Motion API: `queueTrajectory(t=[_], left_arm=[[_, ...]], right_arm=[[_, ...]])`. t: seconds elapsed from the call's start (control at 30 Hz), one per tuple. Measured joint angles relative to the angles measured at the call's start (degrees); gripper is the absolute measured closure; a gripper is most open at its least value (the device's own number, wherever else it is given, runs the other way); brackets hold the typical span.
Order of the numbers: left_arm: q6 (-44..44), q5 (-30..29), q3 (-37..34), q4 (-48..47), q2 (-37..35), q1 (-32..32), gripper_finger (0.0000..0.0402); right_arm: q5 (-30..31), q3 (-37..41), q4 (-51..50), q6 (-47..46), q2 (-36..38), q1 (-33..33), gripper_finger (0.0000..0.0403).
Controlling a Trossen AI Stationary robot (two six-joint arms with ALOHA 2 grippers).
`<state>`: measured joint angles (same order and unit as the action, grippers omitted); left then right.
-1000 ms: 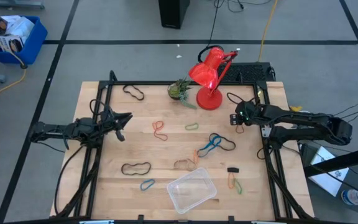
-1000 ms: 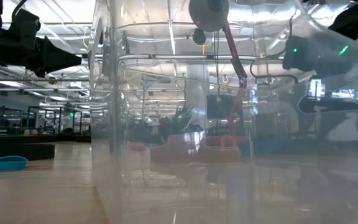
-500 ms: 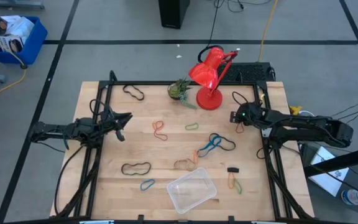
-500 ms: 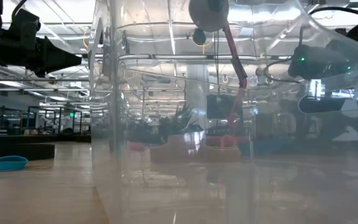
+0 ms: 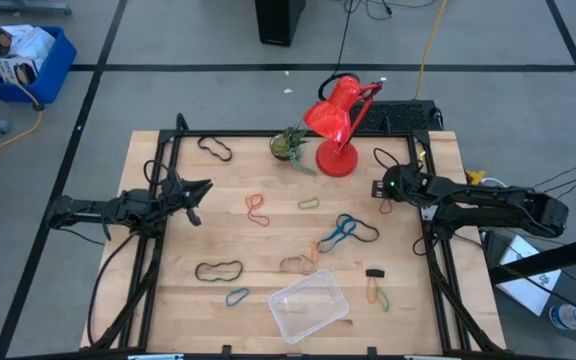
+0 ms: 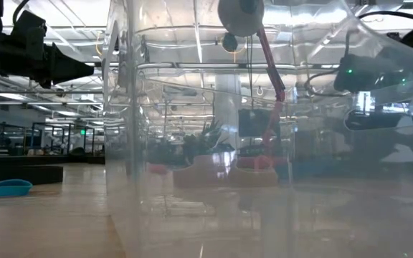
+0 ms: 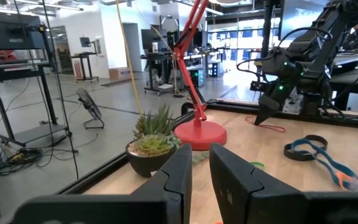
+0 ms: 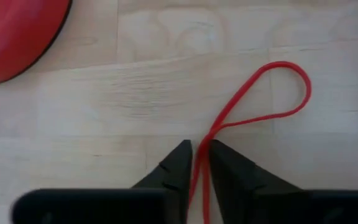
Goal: Pick and place rubber bands into bin
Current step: Put the red rubber band into the transparent container
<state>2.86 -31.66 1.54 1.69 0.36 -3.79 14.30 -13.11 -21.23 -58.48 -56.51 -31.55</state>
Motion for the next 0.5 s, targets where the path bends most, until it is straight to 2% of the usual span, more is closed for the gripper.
queueTrajectory(t=[0.13,0.37,0.5], left_arm=[[0.01,0.0,0.0,0.0,0.0,0.01,0.0339],[-0.04,0.0,0.0,0.0,0.0,0.0,0.0339],[-0.11,0.0,0.0,0.0,0.0,0.02,0.0339]], right_arm=[[0.46,0.09,-0.09,2.29,0.0,0.0,0.0398],[0.71,0.1,0.18,2.18,0.0,0.02,0.0401],[0.88,0.12,3.51,3.16,2.1,0.49,0.0402]])
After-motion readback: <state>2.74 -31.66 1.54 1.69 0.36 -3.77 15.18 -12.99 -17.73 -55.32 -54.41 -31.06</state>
